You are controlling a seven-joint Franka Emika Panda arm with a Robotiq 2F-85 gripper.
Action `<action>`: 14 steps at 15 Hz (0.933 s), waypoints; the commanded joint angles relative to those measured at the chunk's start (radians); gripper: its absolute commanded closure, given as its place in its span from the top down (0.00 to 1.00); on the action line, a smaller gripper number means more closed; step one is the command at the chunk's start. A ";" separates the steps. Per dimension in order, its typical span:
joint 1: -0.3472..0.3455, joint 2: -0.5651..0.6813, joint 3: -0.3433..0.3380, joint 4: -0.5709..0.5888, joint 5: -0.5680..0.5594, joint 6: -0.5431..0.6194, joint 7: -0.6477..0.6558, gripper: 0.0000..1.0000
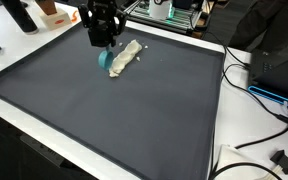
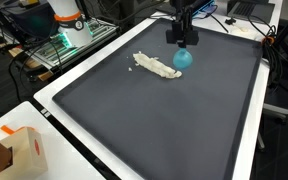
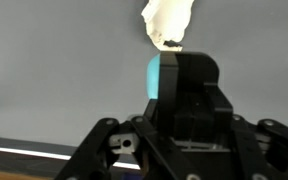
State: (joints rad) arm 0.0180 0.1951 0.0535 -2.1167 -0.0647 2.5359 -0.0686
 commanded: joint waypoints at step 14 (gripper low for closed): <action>-0.094 -0.044 -0.003 0.019 0.482 -0.368 -0.374 0.25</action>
State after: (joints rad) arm -0.0553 0.1602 0.0545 -2.1077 0.3564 2.2463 -0.3831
